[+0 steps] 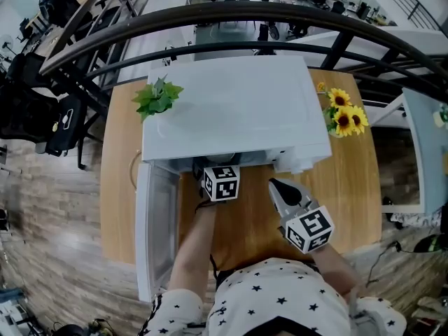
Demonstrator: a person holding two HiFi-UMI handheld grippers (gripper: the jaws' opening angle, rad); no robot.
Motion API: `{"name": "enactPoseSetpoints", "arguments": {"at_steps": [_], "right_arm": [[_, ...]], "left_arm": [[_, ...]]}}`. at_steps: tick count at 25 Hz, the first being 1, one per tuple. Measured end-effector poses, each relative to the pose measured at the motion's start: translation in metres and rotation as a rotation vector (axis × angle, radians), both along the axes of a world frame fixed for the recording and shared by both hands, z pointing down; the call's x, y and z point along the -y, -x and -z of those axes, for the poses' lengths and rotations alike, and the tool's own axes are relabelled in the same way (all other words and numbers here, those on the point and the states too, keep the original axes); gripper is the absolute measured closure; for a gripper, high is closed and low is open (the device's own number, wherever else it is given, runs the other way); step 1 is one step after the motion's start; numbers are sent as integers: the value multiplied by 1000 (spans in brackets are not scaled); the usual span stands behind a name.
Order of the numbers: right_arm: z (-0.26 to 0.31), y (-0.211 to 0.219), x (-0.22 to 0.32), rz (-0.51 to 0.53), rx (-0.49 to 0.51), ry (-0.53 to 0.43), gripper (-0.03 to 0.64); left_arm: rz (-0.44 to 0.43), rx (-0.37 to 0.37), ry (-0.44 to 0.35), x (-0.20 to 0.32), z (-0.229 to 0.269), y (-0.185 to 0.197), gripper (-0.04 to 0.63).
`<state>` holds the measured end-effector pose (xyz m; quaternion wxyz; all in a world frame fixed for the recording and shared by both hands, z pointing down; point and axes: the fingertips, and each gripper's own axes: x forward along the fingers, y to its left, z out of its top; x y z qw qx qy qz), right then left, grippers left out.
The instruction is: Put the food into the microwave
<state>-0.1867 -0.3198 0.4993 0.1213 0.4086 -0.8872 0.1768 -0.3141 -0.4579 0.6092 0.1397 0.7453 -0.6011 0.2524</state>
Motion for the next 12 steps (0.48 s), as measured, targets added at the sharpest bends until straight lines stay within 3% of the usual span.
{"name": "enactPoseSetpoints", "arguments": {"at_steps": [12], "right_arm": [[7, -4, -6, 6, 2, -16, 612]], "left_arm": [[17, 11, -19, -2, 2, 2, 95]]}}
